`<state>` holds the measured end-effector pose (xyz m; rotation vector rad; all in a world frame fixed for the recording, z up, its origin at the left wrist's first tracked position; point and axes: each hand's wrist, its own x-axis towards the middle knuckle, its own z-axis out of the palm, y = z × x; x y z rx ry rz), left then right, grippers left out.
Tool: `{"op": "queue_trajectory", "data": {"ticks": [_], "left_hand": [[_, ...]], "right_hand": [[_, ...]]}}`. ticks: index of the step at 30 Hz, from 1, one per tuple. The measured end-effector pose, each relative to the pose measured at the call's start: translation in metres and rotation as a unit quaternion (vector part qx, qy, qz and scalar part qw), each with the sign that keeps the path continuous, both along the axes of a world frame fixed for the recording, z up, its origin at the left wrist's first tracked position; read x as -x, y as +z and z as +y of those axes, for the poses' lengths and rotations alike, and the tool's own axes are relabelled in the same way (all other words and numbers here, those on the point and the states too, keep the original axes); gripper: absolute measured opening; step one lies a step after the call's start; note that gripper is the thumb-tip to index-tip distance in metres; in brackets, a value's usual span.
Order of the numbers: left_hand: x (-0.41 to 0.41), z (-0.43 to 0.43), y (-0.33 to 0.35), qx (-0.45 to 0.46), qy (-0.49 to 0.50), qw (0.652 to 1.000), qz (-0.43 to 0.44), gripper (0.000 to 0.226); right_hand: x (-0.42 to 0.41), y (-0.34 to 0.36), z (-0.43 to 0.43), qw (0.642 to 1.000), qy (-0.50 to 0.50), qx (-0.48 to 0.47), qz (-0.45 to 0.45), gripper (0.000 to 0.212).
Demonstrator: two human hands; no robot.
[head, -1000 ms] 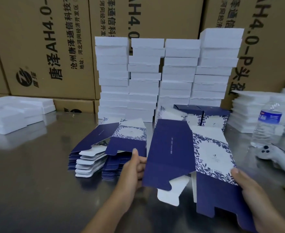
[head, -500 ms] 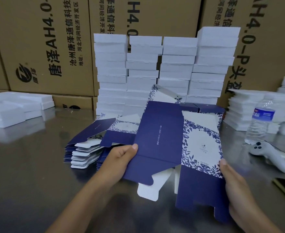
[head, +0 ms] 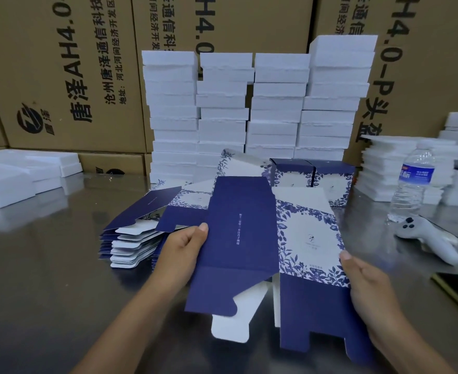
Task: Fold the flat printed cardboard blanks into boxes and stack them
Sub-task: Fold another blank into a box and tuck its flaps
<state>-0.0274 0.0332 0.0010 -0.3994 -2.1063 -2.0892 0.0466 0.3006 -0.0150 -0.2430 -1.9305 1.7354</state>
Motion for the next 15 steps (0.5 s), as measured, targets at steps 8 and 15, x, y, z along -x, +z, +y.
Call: {"op": "queue_trajectory", "data": {"ticks": [8,15], "left_hand": [[0.0022,0.0009,-0.0026,0.026,-0.015,0.999,0.026,0.057],[0.0045,0.0026,-0.0066,0.020,-0.025,0.999,0.018,0.039]], "right_hand": [[-0.0006,0.0013,0.0022,0.997,0.013,0.074,0.000,0.033],[-0.0009,0.0026,0.0070,0.999,-0.003,0.048,-0.002,0.034]]}}
